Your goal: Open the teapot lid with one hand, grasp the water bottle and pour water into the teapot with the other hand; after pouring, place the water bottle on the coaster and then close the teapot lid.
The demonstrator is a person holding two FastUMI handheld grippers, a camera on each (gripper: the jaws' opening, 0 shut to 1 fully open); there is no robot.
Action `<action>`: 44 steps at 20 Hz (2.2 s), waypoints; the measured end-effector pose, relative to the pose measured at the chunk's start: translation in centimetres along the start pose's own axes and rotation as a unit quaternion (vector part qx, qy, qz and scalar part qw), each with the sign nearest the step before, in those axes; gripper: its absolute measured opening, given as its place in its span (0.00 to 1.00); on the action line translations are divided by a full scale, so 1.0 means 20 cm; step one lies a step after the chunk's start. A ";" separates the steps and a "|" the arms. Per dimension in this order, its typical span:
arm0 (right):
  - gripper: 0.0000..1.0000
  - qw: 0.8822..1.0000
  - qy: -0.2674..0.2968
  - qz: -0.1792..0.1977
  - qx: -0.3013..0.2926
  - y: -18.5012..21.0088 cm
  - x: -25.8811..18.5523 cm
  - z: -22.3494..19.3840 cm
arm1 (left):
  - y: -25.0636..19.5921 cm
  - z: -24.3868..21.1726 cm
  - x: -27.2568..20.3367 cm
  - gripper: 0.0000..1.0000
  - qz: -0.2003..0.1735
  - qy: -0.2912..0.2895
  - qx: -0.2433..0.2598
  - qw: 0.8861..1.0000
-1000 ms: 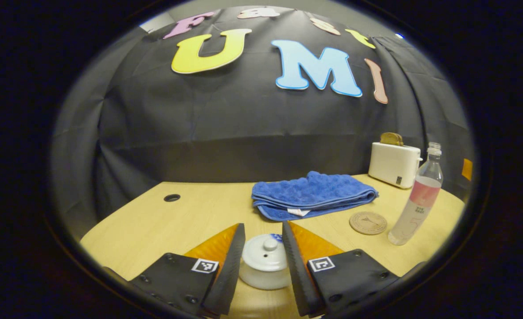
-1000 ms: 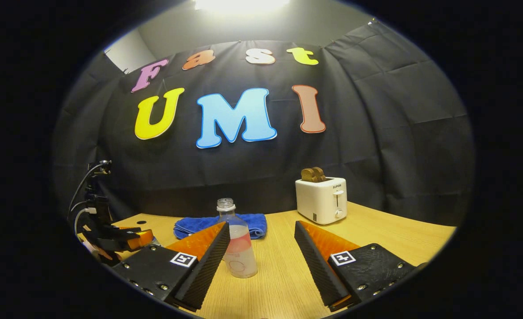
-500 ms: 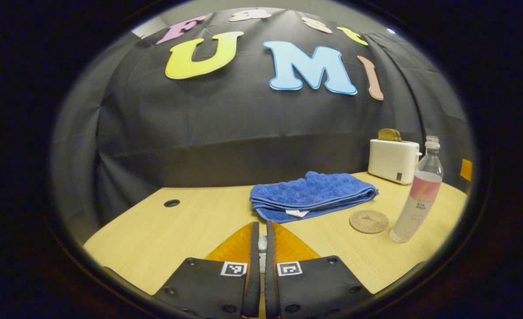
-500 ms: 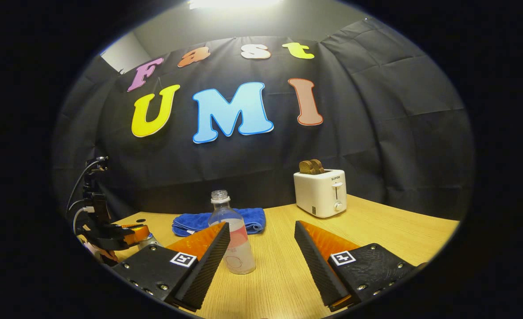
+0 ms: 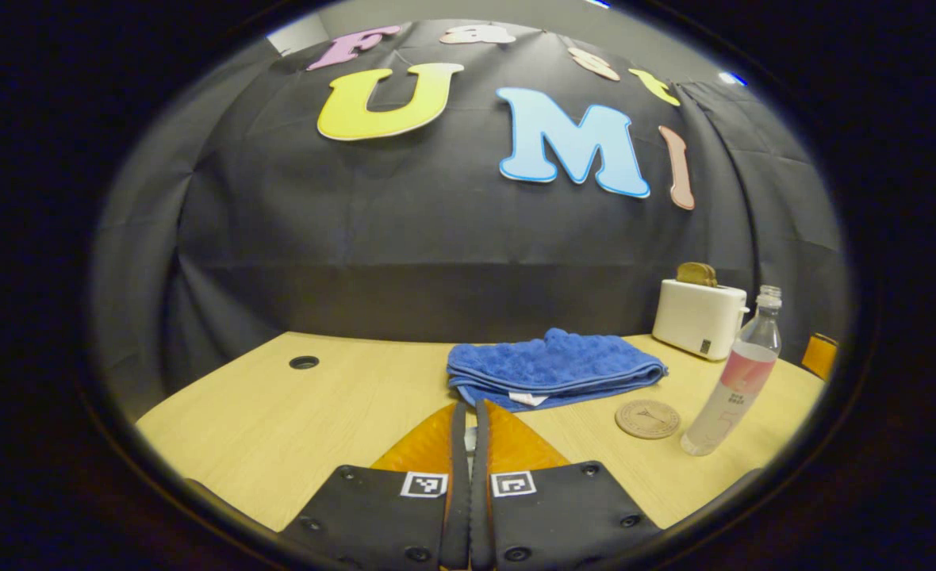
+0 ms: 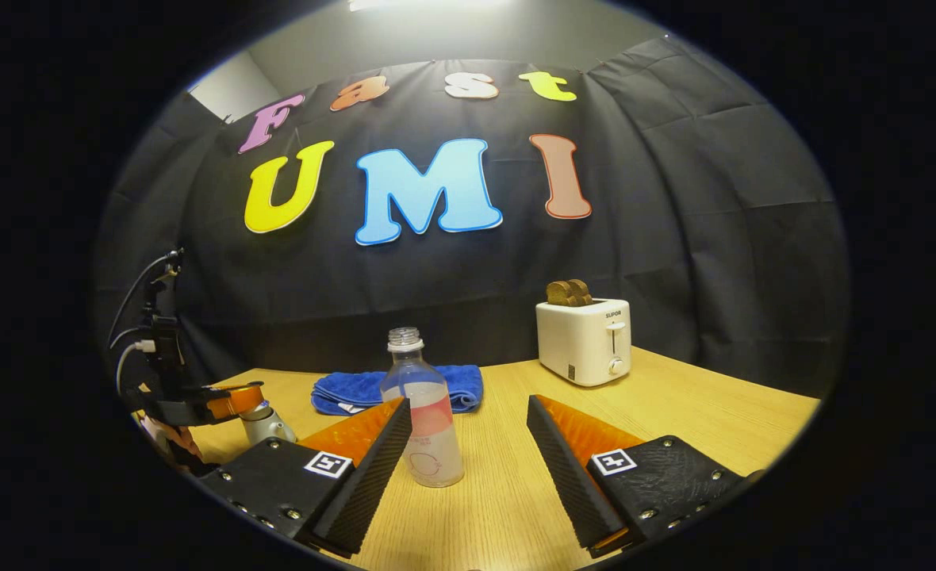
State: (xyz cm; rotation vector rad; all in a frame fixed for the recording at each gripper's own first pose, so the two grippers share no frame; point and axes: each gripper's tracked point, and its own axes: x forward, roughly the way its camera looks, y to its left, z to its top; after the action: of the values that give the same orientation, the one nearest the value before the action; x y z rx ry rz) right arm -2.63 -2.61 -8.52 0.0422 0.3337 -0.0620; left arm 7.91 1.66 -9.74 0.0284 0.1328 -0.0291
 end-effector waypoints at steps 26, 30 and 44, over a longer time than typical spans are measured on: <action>0.81 0.986 0.088 0.053 -0.131 0.27 0.40 -0.32 | 0.85 0.02 -0.23 0.07 0.130 -0.003 0.001 0.992; 0.81 0.966 0.041 0.054 -0.251 0.41 0.43 -0.20 | 0.87 0.01 -0.24 0.07 0.132 0.001 -0.002 0.991; 0.81 0.821 -0.024 0.068 -0.566 0.75 0.55 -0.22 | 0.87 -0.02 -0.24 0.07 0.133 0.014 -0.003 0.991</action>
State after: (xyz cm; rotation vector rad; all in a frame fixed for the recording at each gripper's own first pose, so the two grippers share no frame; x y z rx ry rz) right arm 7.39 11.98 -15.91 -1.1246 0.2734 0.2878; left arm 3.62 19.25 -9.00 0.0398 0.1565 0.2389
